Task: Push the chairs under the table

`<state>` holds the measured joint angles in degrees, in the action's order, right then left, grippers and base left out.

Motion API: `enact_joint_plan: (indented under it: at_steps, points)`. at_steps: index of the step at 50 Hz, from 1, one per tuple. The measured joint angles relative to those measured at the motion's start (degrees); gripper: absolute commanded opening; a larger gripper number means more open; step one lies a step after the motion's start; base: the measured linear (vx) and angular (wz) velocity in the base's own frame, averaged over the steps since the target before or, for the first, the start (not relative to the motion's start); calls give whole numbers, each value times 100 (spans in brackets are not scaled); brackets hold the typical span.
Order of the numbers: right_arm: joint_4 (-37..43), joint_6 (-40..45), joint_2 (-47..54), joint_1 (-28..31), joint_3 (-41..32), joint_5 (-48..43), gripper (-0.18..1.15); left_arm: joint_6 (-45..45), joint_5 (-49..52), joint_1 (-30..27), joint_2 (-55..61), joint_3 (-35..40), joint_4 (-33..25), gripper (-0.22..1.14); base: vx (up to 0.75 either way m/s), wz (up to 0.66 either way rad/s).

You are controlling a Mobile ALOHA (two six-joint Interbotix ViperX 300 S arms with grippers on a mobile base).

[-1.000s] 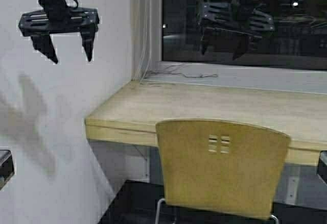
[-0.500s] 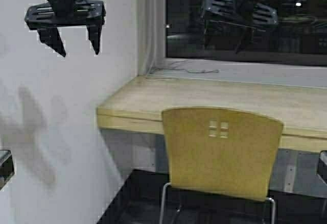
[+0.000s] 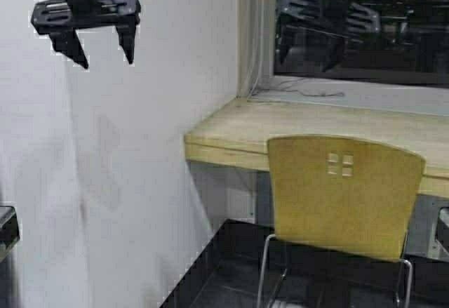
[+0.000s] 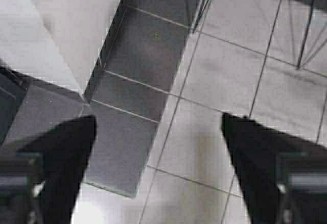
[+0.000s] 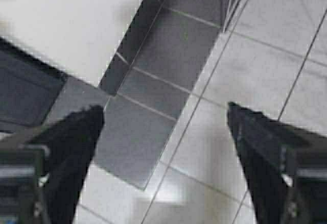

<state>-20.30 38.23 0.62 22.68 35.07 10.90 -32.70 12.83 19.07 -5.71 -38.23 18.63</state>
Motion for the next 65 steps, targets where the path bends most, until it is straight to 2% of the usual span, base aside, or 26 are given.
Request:
enact_joint_plan:
  at_steps: [33,65]
  points:
    - [35,-53,-9,44,-9,-35,104,9,-185,-9,-79,-35,-123,102,-23,27]
    - [35,-123,-88,0,26,-53,104,70,-211,18,-35,-114,-132,102,-31,6]
